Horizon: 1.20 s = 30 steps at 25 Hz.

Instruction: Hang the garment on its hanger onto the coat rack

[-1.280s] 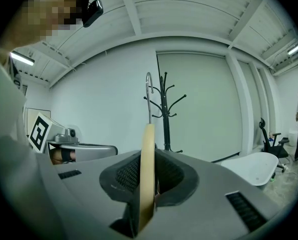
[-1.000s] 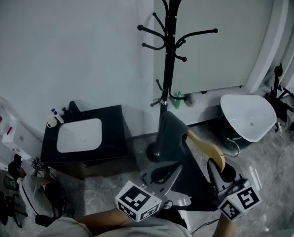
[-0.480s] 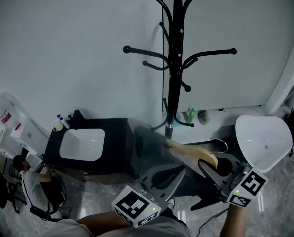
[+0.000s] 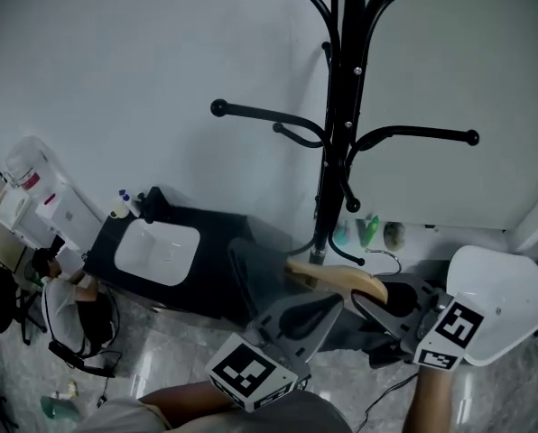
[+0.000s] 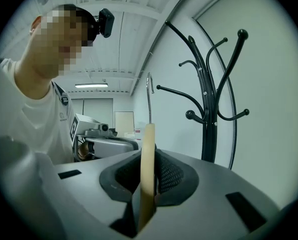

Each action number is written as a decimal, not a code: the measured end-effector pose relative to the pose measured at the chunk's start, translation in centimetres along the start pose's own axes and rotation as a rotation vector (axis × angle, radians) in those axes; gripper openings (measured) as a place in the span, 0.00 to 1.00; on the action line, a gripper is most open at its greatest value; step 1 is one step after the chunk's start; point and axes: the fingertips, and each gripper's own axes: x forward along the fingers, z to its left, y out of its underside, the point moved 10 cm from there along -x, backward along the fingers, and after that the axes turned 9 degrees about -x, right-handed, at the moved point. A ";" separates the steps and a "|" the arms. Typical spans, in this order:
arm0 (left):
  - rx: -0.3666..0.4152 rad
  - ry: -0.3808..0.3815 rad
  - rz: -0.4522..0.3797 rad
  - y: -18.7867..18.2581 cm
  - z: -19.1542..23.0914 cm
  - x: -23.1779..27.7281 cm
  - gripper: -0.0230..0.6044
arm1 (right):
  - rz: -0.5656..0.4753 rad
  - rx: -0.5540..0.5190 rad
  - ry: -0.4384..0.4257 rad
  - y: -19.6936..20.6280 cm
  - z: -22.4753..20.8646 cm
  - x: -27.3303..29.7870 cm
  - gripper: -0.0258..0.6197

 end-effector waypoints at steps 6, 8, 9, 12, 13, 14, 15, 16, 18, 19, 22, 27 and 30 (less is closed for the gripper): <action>-0.005 -0.013 0.006 -0.3 2.6 2.1 0.05 | 0.008 0.042 -0.087 1.0 -5.0 1.9 0.14; -0.010 -0.008 0.006 -0.5 3.7 2.7 0.04 | 0.009 0.062 -0.109 1.4 -6.4 2.7 0.14; -0.013 -0.003 0.005 -0.6 4.2 3.0 0.04 | 0.011 0.071 -0.118 1.6 -7.1 3.1 0.14; -0.020 0.015 0.004 -1.0 5.6 4.1 0.04 | 0.024 0.083 -0.136 1.7 -8.9 4.1 0.14; -0.023 0.020 0.003 -1.1 6.1 4.4 0.04 | 0.028 0.085 -0.141 1.8 -9.5 4.4 0.14; -0.026 0.024 0.004 -1.2 6.6 4.7 0.04 | 0.032 0.088 -0.147 1.9 -10.1 4.8 0.14; -0.028 0.029 0.007 -1.2 7.0 5.0 0.05 | 0.037 0.091 -0.152 2.1 -10.6 5.2 0.14; -0.029 0.034 0.012 -1.2 7.5 5.3 0.04 | 0.043 0.095 -0.155 2.3 -11.0 5.6 0.14; -0.032 0.039 0.021 -1.1 8.3 5.9 0.04 | 0.058 0.102 -0.161 2.8 -11.9 6.5 0.14; -0.036 0.039 0.023 -1.1 8.7 6.1 0.04 | 0.068 0.105 -0.163 3.0 -12.3 7.0 0.14; -0.038 0.042 0.035 -0.8 9.8 6.7 0.04 | 0.092 0.116 -0.170 4.0 -13.3 8.0 0.14; -0.058 0.032 0.041 -0.9 11.1 7.5 0.04 | 0.112 0.130 -0.187 5.1 -14.5 9.4 0.14; -0.064 0.031 0.048 -0.7 11.7 7.9 0.04 | 0.120 0.136 -0.198 5.8 -14.8 9.9 0.14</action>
